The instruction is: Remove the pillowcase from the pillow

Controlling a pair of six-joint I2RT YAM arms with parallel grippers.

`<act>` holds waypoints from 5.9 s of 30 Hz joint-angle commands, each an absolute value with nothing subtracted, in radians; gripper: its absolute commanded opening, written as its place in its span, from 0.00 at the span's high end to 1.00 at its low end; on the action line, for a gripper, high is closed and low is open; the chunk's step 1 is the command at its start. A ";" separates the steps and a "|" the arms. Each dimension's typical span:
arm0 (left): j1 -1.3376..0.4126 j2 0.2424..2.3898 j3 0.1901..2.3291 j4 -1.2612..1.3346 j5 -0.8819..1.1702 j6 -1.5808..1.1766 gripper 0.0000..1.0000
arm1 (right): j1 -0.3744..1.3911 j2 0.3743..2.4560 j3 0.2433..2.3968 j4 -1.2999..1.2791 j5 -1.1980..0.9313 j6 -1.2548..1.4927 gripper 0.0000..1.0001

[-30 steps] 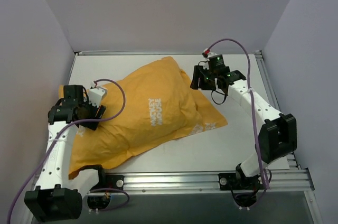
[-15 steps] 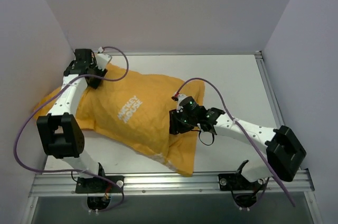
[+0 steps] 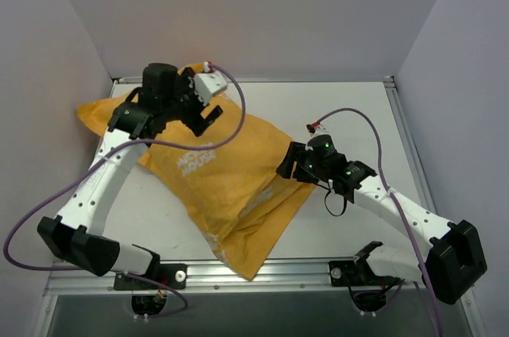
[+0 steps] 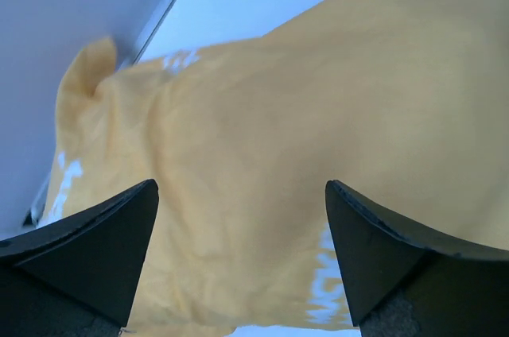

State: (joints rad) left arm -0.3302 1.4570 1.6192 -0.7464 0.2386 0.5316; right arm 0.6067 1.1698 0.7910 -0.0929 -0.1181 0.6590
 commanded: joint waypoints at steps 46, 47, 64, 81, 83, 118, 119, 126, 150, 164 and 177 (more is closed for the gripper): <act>-0.643 1.471 1.506 -0.759 0.034 0.402 0.94 | 0.655 1.301 0.629 0.187 0.011 0.979 0.95; -0.623 1.468 1.505 -0.758 0.011 0.409 0.94 | 0.628 1.298 0.592 0.202 -0.033 0.988 1.00; -0.319 1.387 1.342 -0.656 -0.106 0.640 0.96 | 0.334 1.100 0.356 0.082 -0.067 0.881 1.00; -0.754 1.423 1.549 -0.936 0.250 0.598 0.07 | 0.577 1.236 0.542 0.346 -0.196 0.907 1.00; -0.807 1.465 1.661 -0.957 0.245 0.610 0.04 | 0.577 1.236 0.537 0.360 -0.202 0.917 1.00; -0.988 1.482 1.062 -0.810 -0.144 0.906 0.98 | 0.190 1.230 0.745 0.104 -0.012 0.851 1.00; -0.989 1.467 1.051 -0.842 -0.124 0.942 0.98 | 0.187 1.270 0.768 0.095 -0.008 0.836 1.00; -0.977 1.373 1.198 -1.003 0.075 0.937 0.98 | 0.124 1.500 0.854 0.142 -0.032 0.778 1.00; -0.565 1.528 1.962 -0.793 0.624 0.167 0.98 | 0.449 1.409 0.842 0.239 -0.264 0.721 1.00; -0.574 1.615 1.963 -0.712 0.345 0.218 0.98 | 0.698 1.012 0.938 -0.054 -0.078 0.570 0.14; -0.539 1.669 2.112 -0.669 0.265 0.157 0.98 | 0.976 1.203 0.807 0.202 0.084 0.689 1.00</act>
